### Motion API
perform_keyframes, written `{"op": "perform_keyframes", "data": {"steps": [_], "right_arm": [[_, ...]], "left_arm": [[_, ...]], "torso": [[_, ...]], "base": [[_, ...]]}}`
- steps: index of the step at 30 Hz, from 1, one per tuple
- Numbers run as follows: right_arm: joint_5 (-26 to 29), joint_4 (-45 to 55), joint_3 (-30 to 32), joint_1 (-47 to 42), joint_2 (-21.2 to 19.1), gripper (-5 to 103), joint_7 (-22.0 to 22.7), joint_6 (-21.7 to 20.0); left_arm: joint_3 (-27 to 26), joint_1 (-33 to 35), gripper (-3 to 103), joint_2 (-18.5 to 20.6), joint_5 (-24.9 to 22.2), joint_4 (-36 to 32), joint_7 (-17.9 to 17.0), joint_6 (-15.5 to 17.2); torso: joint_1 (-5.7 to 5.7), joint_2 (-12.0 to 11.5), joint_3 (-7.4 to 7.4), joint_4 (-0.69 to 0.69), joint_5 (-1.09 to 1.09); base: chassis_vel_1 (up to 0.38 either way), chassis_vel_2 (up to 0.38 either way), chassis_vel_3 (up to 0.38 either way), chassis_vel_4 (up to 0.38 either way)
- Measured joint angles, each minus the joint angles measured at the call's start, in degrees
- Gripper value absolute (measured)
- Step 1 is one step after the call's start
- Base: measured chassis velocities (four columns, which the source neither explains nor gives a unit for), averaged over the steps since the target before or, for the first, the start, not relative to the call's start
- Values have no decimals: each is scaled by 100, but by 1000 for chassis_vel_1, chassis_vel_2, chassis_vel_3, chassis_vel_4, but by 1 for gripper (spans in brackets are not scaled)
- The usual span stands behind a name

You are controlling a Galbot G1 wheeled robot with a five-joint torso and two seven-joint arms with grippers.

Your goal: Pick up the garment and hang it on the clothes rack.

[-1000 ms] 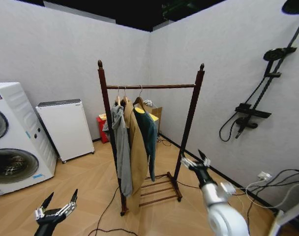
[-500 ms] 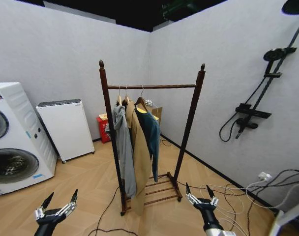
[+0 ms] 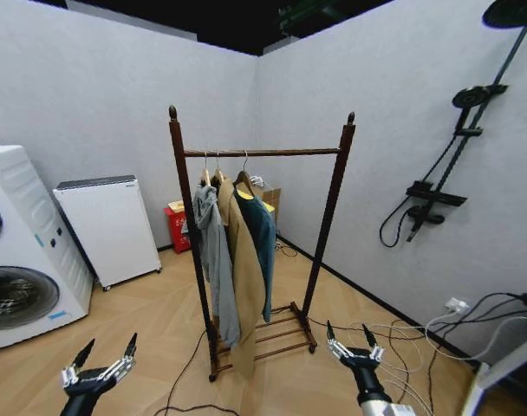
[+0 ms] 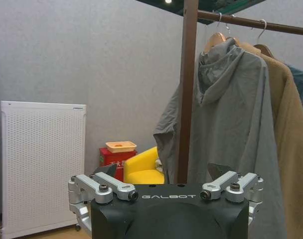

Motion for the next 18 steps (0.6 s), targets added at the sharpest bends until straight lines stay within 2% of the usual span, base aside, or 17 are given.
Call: {"op": "perform_keyframes", "data": {"steps": [18], "right_arm": [[6, -7, -2, 14, -1, 100, -4, -11]], "left_arm": [[0, 0, 100, 0, 0, 0, 0, 0]], "torso": [[0, 0, 0, 1, 0]], "base": [[-99, -101, -108, -97]]}}
